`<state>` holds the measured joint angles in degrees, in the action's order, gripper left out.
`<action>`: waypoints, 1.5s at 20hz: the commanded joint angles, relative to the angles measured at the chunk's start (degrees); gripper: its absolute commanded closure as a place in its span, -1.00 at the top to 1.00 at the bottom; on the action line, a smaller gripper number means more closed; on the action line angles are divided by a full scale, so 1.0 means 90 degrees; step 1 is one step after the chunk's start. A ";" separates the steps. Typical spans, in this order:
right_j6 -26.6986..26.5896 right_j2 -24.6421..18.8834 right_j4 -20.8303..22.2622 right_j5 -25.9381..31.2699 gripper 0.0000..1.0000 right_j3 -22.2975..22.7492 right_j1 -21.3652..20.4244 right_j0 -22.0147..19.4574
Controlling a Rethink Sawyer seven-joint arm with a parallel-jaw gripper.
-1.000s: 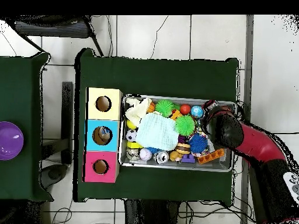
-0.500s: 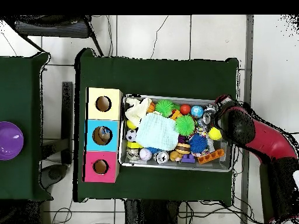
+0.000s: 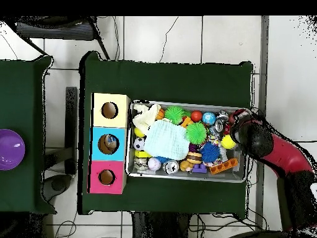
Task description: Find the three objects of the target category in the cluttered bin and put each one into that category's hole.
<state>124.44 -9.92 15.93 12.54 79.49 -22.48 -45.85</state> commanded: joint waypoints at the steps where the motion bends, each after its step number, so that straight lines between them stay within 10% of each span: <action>1: -0.0427 -0.0149 0.0233 0.0929 -1.00 0.0051 0.0380 -0.0051; 20: -0.0306 -0.0226 0.0048 0.1551 -1.00 0.1280 -0.1017 -0.0133; 30: -0.0189 -0.0392 0.0178 0.0952 -1.00 0.0973 -0.0235 -0.0207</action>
<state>124.44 -9.92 15.93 19.49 85.42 -29.34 -47.25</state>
